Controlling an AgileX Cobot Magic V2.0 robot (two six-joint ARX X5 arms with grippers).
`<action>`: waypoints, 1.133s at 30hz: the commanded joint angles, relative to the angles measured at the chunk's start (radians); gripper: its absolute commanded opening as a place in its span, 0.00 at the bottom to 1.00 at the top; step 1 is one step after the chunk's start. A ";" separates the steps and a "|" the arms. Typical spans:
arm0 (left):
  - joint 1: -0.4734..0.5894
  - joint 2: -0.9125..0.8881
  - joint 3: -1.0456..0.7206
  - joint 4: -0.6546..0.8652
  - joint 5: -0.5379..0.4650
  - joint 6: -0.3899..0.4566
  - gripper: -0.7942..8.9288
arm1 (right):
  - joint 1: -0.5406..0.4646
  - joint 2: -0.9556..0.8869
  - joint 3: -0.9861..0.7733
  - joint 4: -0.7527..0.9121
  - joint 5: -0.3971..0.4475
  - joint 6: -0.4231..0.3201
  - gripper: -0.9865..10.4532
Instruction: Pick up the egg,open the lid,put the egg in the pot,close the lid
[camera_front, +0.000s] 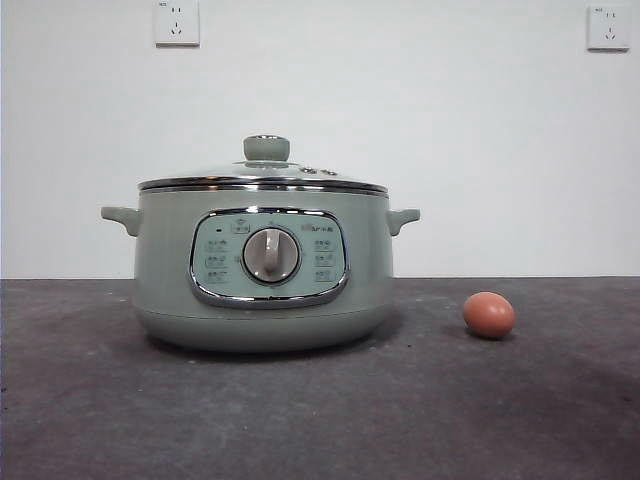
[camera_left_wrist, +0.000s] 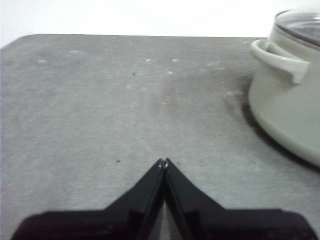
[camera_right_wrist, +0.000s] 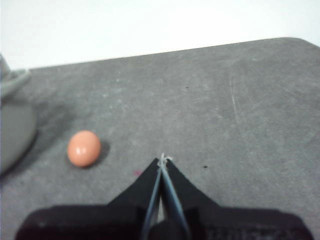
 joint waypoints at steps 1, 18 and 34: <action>0.003 0.005 0.048 0.007 0.029 -0.051 0.08 | -0.002 0.000 0.043 0.012 -0.036 0.084 0.08; 0.003 0.236 0.518 -0.277 0.233 -0.097 0.08 | -0.002 0.306 0.545 -0.284 -0.190 0.034 0.08; -0.019 0.448 0.910 -0.608 0.367 0.032 0.08 | -0.002 0.626 1.015 -0.774 -0.341 -0.176 0.08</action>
